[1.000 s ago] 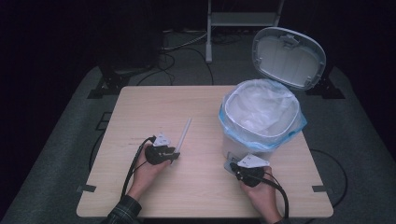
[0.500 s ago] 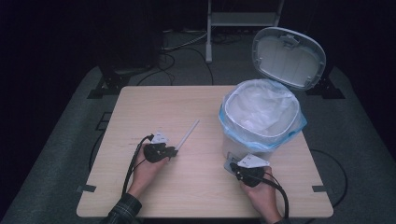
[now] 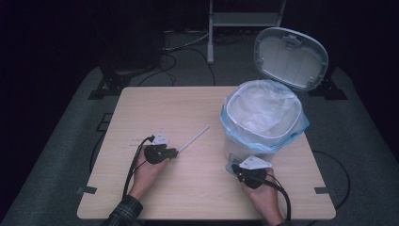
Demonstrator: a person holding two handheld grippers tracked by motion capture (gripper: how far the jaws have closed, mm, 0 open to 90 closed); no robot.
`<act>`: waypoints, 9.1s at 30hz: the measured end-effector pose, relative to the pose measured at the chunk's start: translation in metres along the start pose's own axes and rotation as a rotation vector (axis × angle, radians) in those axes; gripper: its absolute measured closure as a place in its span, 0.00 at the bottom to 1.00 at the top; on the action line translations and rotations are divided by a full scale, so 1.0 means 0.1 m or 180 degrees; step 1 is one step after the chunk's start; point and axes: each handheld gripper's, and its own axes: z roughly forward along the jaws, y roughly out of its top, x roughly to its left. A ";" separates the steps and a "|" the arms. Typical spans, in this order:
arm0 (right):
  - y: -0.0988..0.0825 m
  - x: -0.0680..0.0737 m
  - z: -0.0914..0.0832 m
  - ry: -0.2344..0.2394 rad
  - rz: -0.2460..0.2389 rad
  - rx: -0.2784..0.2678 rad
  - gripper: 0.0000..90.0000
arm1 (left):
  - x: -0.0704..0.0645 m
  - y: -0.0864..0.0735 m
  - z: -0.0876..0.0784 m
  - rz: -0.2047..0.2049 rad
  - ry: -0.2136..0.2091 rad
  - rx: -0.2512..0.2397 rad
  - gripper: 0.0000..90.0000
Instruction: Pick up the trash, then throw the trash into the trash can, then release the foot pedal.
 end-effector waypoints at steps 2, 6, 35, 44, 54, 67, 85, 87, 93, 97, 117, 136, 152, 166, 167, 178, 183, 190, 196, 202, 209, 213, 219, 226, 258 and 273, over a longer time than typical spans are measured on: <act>0.00 0.00 0.00 -0.0003 -0.0005 -0.0001 1.00 | 0.00 0.00 0.00 0.0003 0.0001 0.0002 0.90; 0.00 0.00 0.00 -0.0002 0.0000 -0.0003 1.00 | -0.01 0.00 0.00 0.0026 0.0004 0.0007 0.90; 0.00 0.01 0.00 -0.0013 -0.0018 0.0010 1.00 | -0.01 0.09 -0.28 0.0020 -0.0254 -0.0182 0.90; 0.00 0.01 0.00 -0.0017 -0.0023 0.0005 1.00 | 0.00 0.10 -0.35 0.0008 -0.0275 -0.0226 0.91; 0.00 0.01 0.00 -0.0016 -0.0019 0.0005 1.00 | 0.00 0.12 -0.40 -0.0011 -0.0328 -0.0267 0.91; 0.01 0.00 0.00 -0.0011 -0.0018 0.0012 1.00 | 0.04 0.20 -0.63 -0.0065 -0.0443 -0.0412 0.91; 0.01 0.00 0.00 -0.0021 -0.0030 0.0003 1.00 | 0.04 0.35 -0.86 -0.0097 -0.0467 -0.0541 0.90; 0.01 0.01 0.00 -0.0018 -0.0010 0.0014 1.00 | 0.03 0.38 -0.88 -0.0093 -0.0466 -0.0556 0.91; 0.00 0.01 0.00 -0.0019 0.0000 0.0010 1.00 | 0.03 0.44 -0.96 -0.0088 -0.0485 -0.0632 0.91; 0.00 0.01 0.00 -0.0018 0.0000 0.0007 1.00 | 0.02 0.48 -1.01 -0.0077 -0.0507 -0.0663 0.91; 0.00 0.01 0.00 -0.0020 0.0009 0.0013 1.00 | -0.08 0.88 -1.26 0.0073 -0.0640 -0.0854 0.91; 0.00 0.01 0.00 -0.0019 0.0005 0.0010 1.00 | -0.30 1.34 -1.40 0.0288 -0.0774 -0.1020 0.91; 0.00 0.00 0.00 -0.0011 0.0030 -0.0005 1.00 | -0.52 1.74 -1.35 0.0446 -0.0929 -0.1074 0.90; 0.00 0.00 0.00 0.0001 0.0048 -0.0003 1.00 | -0.69 2.00 -1.19 0.0508 -0.1053 -0.1061 0.90; 0.00 0.00 0.00 0.0001 0.0048 -0.0003 1.00 | -0.69 2.00 -1.19 0.0508 -0.1053 -0.1061 0.90; 0.00 0.00 0.00 0.0005 0.0050 -0.0004 1.00 | -0.81 2.19 -1.07 0.0585 -0.1102 -0.0972 0.90; 0.00 -0.01 0.00 0.0006 0.0052 -0.0004 1.00 | -0.86 2.26 -1.02 0.0607 -0.1129 -0.0956 0.90; 0.00 -0.01 0.00 0.0010 0.0047 -0.0004 1.00 | -0.95 2.37 -0.96 0.0671 -0.1141 -0.0920 0.90; 0.00 -0.01 0.00 0.0007 0.0055 0.0000 1.00 | -0.99 2.42 -0.95 0.0694 -0.1143 -0.0899 0.90; 0.00 -0.01 0.00 0.0010 0.0052 -0.0010 1.00 | -1.02 2.45 -0.94 0.0717 -0.1135 -0.0896 0.89; 0.00 -0.01 0.00 0.0011 0.0053 -0.0018 1.00 | -1.03 2.46 -0.93 0.0727 -0.1128 -0.0890 0.89; 0.00 -0.01 0.00 0.0011 0.0053 -0.0018 1.00 | -1.03 2.47 -0.92 0.0719 -0.1124 -0.0897 0.89; 0.00 -0.01 0.00 0.0011 0.0052 -0.0018 1.00 | -1.04 2.50 -0.92 0.0725 -0.1118 -0.0907 0.89; 0.00 -0.01 0.00 0.0015 0.0046 -0.0010 1.00 | -1.08 2.54 -0.92 0.0748 -0.1118 -0.0928 0.89; -0.01 -0.01 0.00 0.0009 0.0052 -0.0010 1.00 | -0.85 2.17 -0.99 0.0637 -0.0830 -0.0894 0.52; 0.02 0.00 -0.02 0.0003 0.0074 0.0055 1.00 | -0.61 1.66 -1.09 0.0481 -0.0654 -0.0846 0.37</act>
